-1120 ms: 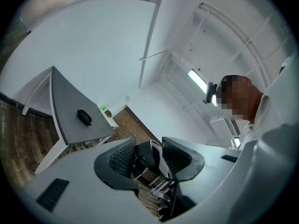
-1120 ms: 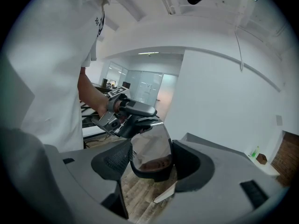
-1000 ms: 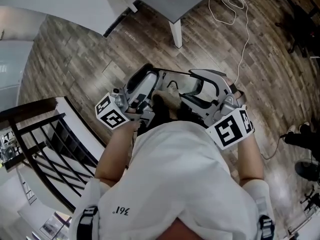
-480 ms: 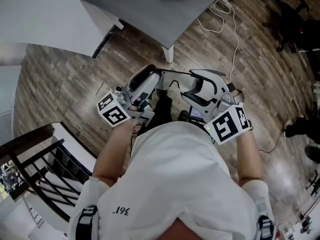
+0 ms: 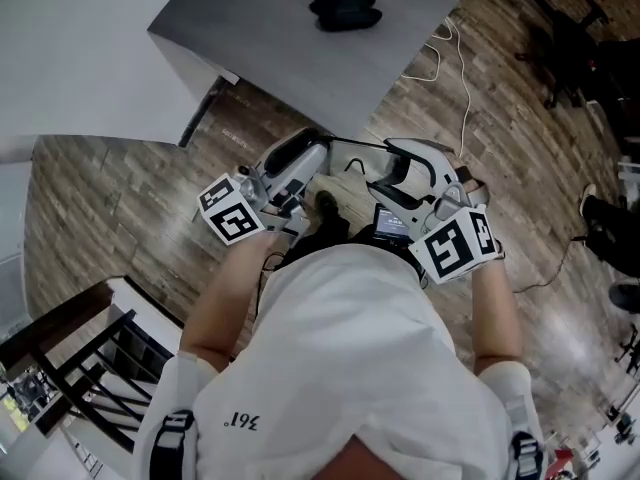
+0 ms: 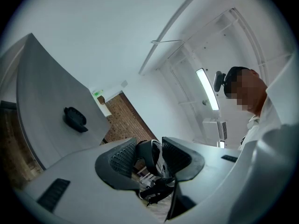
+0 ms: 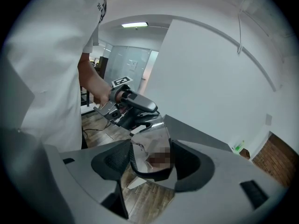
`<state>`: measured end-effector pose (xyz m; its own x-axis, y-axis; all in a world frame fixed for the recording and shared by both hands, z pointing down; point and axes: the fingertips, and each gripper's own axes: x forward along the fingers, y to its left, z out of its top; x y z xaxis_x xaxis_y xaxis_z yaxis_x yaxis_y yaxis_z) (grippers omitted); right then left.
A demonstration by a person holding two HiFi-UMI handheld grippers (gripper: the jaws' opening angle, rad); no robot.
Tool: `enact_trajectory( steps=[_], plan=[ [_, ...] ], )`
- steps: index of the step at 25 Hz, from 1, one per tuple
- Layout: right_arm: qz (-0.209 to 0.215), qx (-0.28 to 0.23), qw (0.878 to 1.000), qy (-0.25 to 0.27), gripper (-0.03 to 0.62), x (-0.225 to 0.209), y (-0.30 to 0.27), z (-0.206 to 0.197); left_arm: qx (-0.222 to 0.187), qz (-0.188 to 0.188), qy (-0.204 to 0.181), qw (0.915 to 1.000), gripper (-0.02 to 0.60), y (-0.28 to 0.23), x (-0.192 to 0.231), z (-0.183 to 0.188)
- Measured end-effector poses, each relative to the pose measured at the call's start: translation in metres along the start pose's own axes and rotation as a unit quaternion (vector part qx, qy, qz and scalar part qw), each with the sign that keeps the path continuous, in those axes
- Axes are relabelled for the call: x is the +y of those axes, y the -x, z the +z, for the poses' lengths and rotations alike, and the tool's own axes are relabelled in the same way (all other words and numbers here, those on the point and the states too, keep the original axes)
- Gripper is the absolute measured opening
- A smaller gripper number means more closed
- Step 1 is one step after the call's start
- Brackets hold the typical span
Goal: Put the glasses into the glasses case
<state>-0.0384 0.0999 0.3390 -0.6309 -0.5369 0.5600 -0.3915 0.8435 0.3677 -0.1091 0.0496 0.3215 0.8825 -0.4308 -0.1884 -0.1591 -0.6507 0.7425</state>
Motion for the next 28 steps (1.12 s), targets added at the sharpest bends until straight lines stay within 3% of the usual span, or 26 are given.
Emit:
enact_trajectory(
  steps=[8,19,28],
  plan=[
    [0.018,0.004,1.000,0.004,0.285,-0.033,-0.021,-0.012,0.004,0.014,0.005,0.9999,0.173,-0.020,0.028,0.015],
    [0.085,-0.029,0.995,0.044,0.285,-0.125,-0.043,-0.051,-0.033,0.084,-0.001,0.9959,0.173,-0.090,0.079,0.039],
    [0.121,-0.042,0.987,0.094,0.285,-0.142,-0.046,-0.048,-0.034,0.115,-0.030,0.9924,0.173,-0.094,0.078,0.044]
  ],
)
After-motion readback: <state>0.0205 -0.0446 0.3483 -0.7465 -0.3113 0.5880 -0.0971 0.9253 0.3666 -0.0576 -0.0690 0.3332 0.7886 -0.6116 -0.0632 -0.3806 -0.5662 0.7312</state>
